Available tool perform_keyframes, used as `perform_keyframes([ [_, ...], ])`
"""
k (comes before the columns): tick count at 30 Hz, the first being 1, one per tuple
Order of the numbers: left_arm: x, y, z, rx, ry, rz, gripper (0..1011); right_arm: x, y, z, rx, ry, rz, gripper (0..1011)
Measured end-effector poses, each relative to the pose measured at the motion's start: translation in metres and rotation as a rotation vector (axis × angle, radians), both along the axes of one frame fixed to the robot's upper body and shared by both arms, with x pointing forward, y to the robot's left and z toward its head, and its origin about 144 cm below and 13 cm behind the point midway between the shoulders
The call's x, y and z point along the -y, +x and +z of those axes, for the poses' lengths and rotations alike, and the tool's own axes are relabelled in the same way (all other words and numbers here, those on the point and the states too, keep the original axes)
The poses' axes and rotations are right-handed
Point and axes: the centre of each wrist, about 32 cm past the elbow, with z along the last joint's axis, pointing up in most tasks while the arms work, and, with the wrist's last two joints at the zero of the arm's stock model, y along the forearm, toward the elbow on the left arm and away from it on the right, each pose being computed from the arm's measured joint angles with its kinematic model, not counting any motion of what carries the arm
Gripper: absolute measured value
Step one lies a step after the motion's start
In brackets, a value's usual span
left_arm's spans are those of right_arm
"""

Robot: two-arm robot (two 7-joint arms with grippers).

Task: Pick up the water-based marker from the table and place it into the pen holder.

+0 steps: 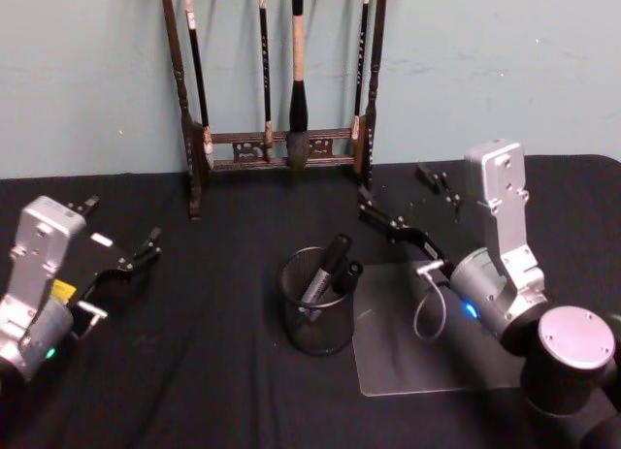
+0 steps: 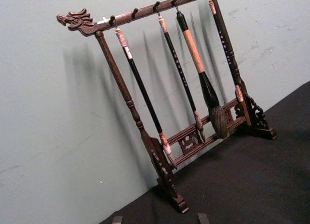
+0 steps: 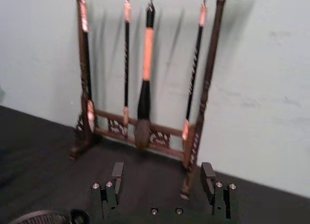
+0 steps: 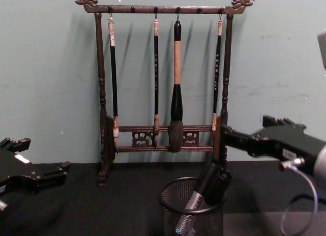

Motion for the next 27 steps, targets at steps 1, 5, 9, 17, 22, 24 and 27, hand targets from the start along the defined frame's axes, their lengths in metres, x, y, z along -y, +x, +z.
perform_keyframes([
  [1, 0.0, 0.0, 0.0, 0.0, 0.0, 0.0, 1001, 0.003, -0.001, -0.007, -0.027, -0.012, -0.023, 1002],
  [5, 0.0, 0.0, 0.0, 0.0, 0.0, 0.0, 1001, 0.007, -0.003, -0.016, -0.065, -0.024, -0.045, 1002],
  [9, 0.0, 0.0, 0.0, 0.0, 0.0, 0.0, 1001, 0.01, -0.004, -0.023, -0.095, -0.032, -0.061, 1003],
  [17, 0.0, 0.0, 0.0, 0.0, 0.0, 0.0, 1001, 0.016, -0.006, -0.03, -0.145, -0.025, -0.093, 1002],
  [22, 0.0, 0.0, 0.0, 0.0, 0.0, 0.0, 1001, 0.015, -0.006, -0.03, -0.144, -0.027, -0.09, 1002],
  [24, 0.0, 0.0, 0.0, 0.0, 0.0, 0.0, 1001, 0.015, -0.006, -0.03, -0.144, -0.027, -0.09, 1002],
  [27, 0.0, 0.0, 0.0, 0.0, 0.0, 0.0, 1001, 0.015, -0.006, -0.03, -0.142, -0.028, -0.088, 1002],
])
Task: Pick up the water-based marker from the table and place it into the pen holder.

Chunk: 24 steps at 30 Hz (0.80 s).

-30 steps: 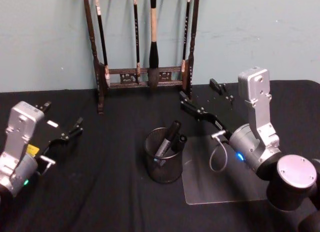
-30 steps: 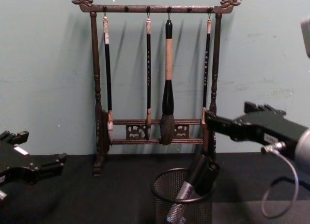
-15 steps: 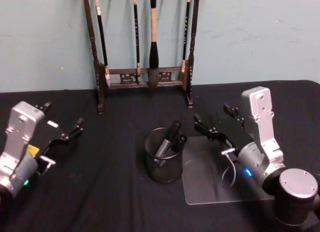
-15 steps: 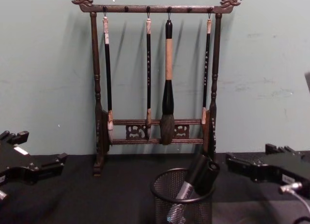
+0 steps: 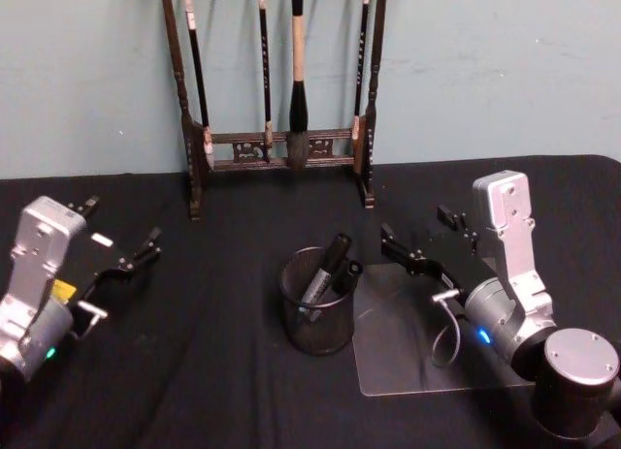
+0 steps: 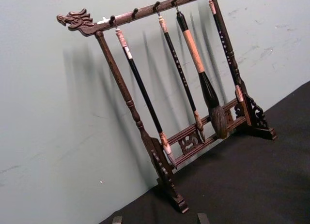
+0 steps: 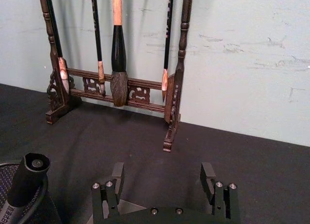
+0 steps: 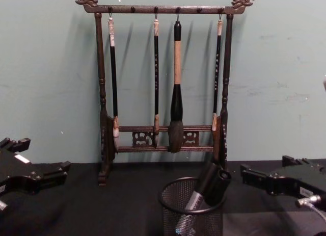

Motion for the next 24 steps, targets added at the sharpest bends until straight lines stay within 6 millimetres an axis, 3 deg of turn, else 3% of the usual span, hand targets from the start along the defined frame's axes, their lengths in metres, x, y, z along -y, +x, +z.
perform_keyframes([
  [24, 0.0, 0.0, 0.0, 0.0, 0.0, 0.0, 1001, -0.0003, 0.0004, 0.0005, 0.004, -0.001, 0.003, 1002],
])
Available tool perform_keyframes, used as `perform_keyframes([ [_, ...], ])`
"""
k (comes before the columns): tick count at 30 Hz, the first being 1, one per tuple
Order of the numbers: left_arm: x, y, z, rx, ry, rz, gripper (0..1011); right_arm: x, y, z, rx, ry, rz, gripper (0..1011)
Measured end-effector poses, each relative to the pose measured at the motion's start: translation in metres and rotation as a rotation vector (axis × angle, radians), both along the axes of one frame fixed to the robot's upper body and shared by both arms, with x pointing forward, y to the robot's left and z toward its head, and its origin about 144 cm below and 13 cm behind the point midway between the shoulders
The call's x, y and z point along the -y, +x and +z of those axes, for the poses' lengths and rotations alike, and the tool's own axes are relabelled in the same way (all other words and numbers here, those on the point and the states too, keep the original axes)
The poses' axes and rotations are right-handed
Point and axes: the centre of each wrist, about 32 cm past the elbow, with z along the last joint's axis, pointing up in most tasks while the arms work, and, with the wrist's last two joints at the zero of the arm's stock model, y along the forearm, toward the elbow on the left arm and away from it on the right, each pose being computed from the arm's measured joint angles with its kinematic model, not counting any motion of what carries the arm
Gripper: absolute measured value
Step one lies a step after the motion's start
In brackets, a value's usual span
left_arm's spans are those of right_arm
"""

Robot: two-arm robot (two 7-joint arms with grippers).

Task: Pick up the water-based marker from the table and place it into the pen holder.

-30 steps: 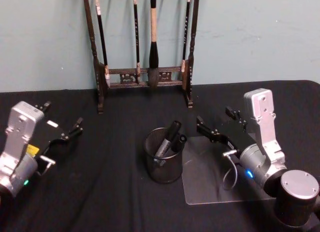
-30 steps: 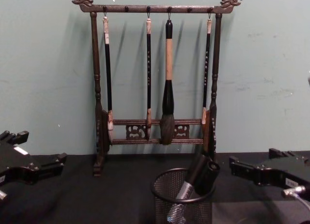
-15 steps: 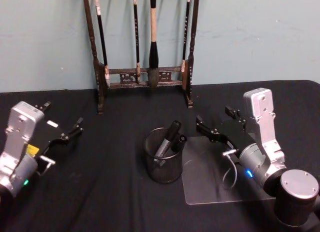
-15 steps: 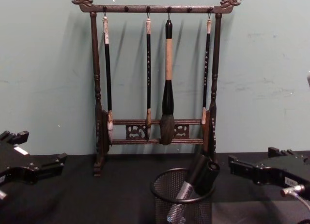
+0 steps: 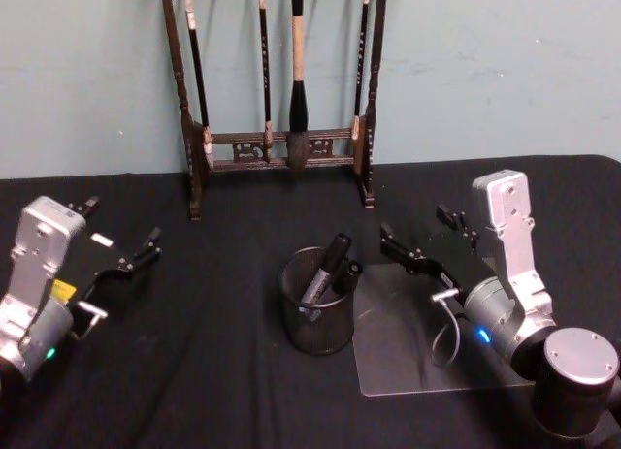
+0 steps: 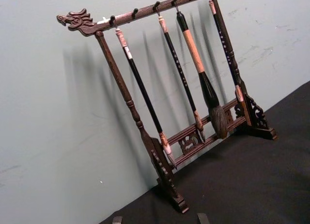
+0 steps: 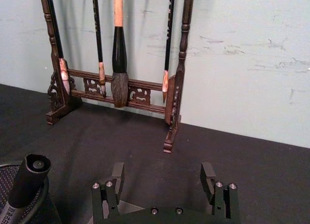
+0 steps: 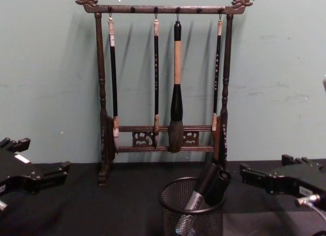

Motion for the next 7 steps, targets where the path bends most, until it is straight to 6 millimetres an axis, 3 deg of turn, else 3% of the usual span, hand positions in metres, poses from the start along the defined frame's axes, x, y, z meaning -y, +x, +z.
perform_keyframes([
  [7, 0.0, 0.0, 0.0, 0.0, 0.0, 0.0, 1001, 0.0, 0.0, 0.0, 0.0, 0.0, 0.0, 1002],
])
